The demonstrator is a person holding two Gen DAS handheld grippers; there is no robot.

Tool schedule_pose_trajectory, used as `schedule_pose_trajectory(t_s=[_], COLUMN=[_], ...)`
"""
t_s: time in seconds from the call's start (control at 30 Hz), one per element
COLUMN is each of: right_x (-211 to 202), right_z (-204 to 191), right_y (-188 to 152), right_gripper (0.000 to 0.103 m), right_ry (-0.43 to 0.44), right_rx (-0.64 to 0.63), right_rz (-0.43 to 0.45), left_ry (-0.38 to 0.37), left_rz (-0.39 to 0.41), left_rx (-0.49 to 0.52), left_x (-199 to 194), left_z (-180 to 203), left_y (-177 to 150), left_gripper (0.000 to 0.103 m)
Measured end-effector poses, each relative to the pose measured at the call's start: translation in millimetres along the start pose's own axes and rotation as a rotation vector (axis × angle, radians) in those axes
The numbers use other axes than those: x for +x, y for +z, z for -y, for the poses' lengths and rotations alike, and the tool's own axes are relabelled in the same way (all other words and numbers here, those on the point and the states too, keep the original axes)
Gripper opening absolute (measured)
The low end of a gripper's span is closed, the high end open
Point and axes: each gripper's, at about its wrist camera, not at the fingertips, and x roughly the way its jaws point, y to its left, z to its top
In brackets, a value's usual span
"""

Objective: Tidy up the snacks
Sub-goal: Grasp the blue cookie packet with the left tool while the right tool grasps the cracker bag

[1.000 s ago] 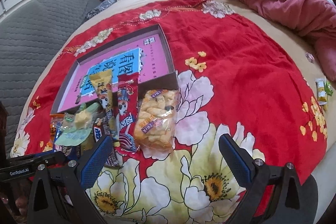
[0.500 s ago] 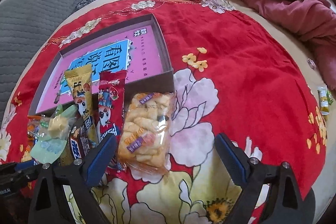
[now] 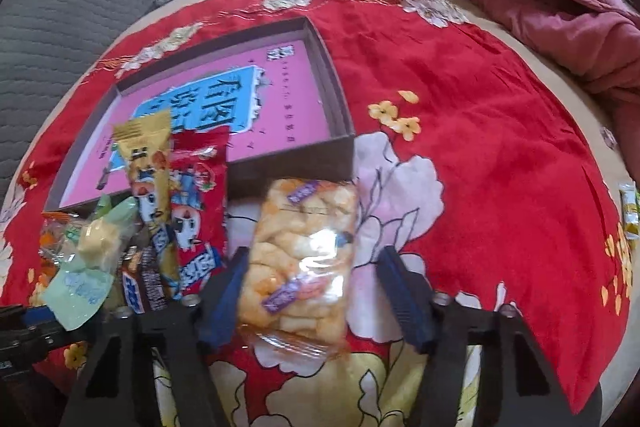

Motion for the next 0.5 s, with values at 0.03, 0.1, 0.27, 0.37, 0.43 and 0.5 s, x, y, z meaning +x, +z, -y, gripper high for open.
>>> schedule_pose_trajectory(t_s=[0.03,0.1,0.27,0.37,0.43,0.5], right_x=[0.0,-0.5,-0.2,-0.4,-0.4,-0.6], right_z=[-0.7,-2.2,-1.3,-1.3,-1.4,-1.5], right_y=[0.1,-0.6,-0.4,-0.3,-0.4,-0.6], right_gripper=[0.055,0.052,0.051,0.051,0.051,0.051], right_ry=[0.005,0.018,0.036,0.038,0.037,0.036], right_rx=[-0.002,-0.01,0.0,0.0,-0.001,-0.003], right_rz=[-0.001,0.001,0.0,0.001,0.001,0.002], left_ry=[0.001,0.001,0.01,0.039,0.07,0.082], left_rz=[-0.003,-0.006,-0.021,-0.02,-0.02,-0.017], left_rx=[-0.003,-0.008,-0.018,-0.026,-0.022,-0.029], left_x=[1.3,4.1,10.5,15.0,19.6,21.7], left_z=[0.2,1.8,6.3,13.9,19.6,21.7], left_y=[0.5,2.7,6.1,7.3,9.6,10.9], left_gripper=[0.049,0.05,0.056,0.061,0.062,0.062])
